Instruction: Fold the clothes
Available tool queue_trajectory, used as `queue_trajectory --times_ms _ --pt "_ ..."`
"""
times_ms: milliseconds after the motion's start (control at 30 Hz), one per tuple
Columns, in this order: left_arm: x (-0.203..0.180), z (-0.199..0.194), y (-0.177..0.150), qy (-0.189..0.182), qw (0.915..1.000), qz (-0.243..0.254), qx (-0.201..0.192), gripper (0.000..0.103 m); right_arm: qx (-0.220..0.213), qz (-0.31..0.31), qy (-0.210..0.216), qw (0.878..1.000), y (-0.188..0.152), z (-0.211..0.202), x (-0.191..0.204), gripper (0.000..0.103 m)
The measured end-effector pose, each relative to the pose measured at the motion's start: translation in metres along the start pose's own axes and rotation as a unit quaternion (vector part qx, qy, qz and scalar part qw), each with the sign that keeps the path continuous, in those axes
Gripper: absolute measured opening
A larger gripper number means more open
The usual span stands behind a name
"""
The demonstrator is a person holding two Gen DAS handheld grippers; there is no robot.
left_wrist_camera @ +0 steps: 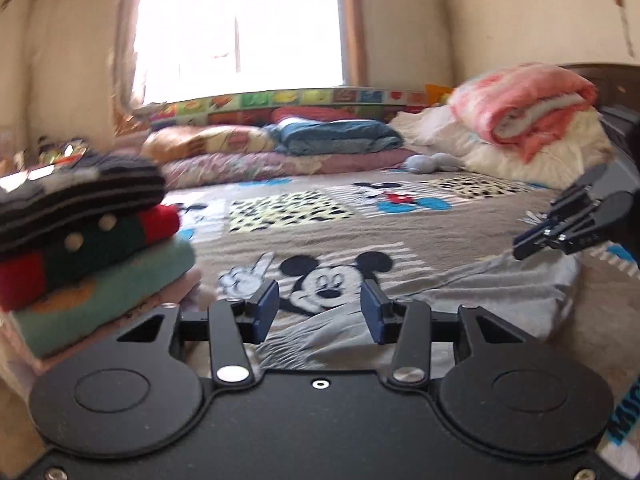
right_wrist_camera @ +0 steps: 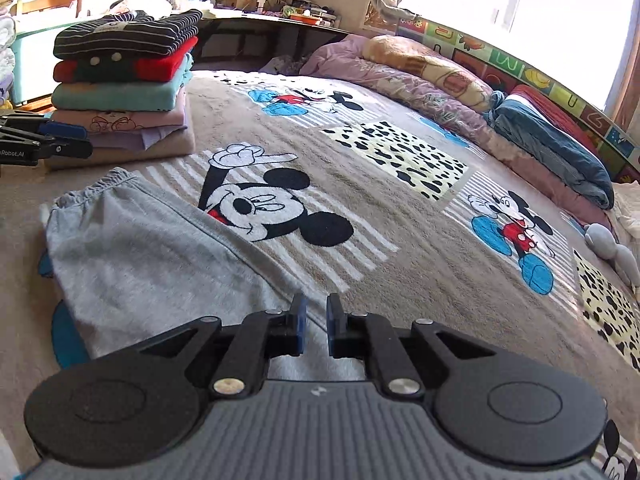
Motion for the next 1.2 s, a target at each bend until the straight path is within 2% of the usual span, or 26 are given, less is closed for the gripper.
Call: queue_trajectory --times_ms 33,67,100,133,167,233,333,400,467,500,600,667,700,733,800,833,867,900,933,1000,1100,1200 --pt "-0.024 -0.004 0.005 -0.025 0.9982 0.053 -0.015 0.043 0.002 0.009 0.003 1.000 -0.008 -0.006 0.000 0.013" --pt "-0.050 -0.001 -0.003 -0.035 0.9931 0.112 -0.010 0.043 0.006 0.018 0.005 1.000 -0.016 -0.011 0.001 0.014" --pt "-0.075 0.002 -0.010 -0.044 0.9844 0.170 -0.005 0.043 0.010 0.028 0.009 1.000 -0.024 -0.014 0.002 0.014" --pt "-0.100 0.005 -0.017 -0.054 0.9721 0.228 0.000 0.043 0.014 0.036 0.010 0.999 -0.030 -0.015 0.002 0.014" --pt "-0.125 0.009 -0.025 -0.063 0.9563 0.285 0.006 0.042 0.017 0.044 0.011 0.999 -0.034 -0.014 0.002 0.014" --pt "-0.157 0.022 -0.052 -0.063 0.9161 0.395 0.032 0.040 0.022 0.064 0.015 0.998 -0.043 -0.013 0.001 0.014" --pt "-0.176 0.043 -0.080 -0.014 0.8707 0.490 0.038 0.033 0.032 0.083 0.023 0.996 -0.048 -0.004 0.003 0.018" --pt "-0.181 0.049 -0.083 -0.004 0.8602 0.509 0.028 0.027 0.039 0.088 0.025 0.995 -0.050 0.003 0.003 0.019" --pt "-0.179 0.058 -0.085 0.020 0.8472 0.531 0.013 0.027 0.041 0.097 0.027 0.994 -0.051 0.009 0.002 0.020" --pt "-0.178 0.063 -0.085 0.035 0.8438 0.535 0.004 0.027 0.041 0.103 0.028 0.993 -0.050 0.011 0.000 0.020" --pt "-0.177 0.069 -0.087 0.050 0.8381 0.543 -0.023 0.026 0.043 0.124 0.035 0.991 -0.050 0.018 -0.005 0.020" --pt "-0.174 0.070 -0.086 0.050 0.8393 0.540 -0.034 0.027 0.049 0.132 0.036 0.989 -0.052 0.024 -0.008 0.020" --pt "-0.170 0.067 -0.081 0.035 0.8564 0.514 -0.030 0.020 0.052 0.137 0.037 0.989 -0.053 0.026 -0.009 0.020" --pt "-0.165 0.065 -0.076 0.020 0.8724 0.488 -0.026 0.004 0.054 0.141 0.039 0.988 -0.054 0.028 -0.010 0.020" --pt "-0.153 0.054 -0.068 -0.033 0.9002 0.434 -0.010 0.004 0.060 0.148 0.042 0.986 -0.057 0.032 -0.012 0.020" --pt "-0.144 0.050 -0.062 -0.061 0.9189 0.390 0.000 0.004 0.063 0.148 0.043 0.986 -0.058 0.034 -0.013 0.020" --pt "-0.135 0.047 -0.056 -0.075 0.9323 0.354 0.002 0.004 0.065 0.148 0.042 0.986 -0.058 0.036 -0.013 0.020" --pt "-0.125 0.047 -0.053 -0.079 0.9406 0.330 0.006 0.004 0.065 0.148 0.040 0.986 -0.059 0.037 -0.015 0.020" --pt "-0.118 0.046 -0.050 -0.085 0.9463 0.312 0.010 0.004 0.065 0.146 0.036 0.986 -0.059 0.038 -0.016 0.020" --pt "-0.112 0.042 -0.048 -0.096 0.9502 0.296 0.012 0.004 0.067 0.142 0.025 0.987 -0.059 0.039 -0.018 0.023" --pt "-0.123 0.034 -0.047 -0.130 0.9393 0.316 0.034 0.005 0.057 0.144 0.020 0.988 -0.057 0.031 -0.019 0.027" --pt "-0.131 0.038 -0.042 -0.134 0.9435 0.300 0.045 0.005 0.026 0.145 0.032 0.989 -0.052 0.011 -0.016 0.027"
Point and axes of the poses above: each gripper's, at about its wrist camera, not at the fingertips, and z roughly the way its jaws point, x to its left, y to its top, the point moved 7 cm from there along z, roughly the way its jaws point, and after that the axes turned 1 degree about y, right-handed, at the moved point
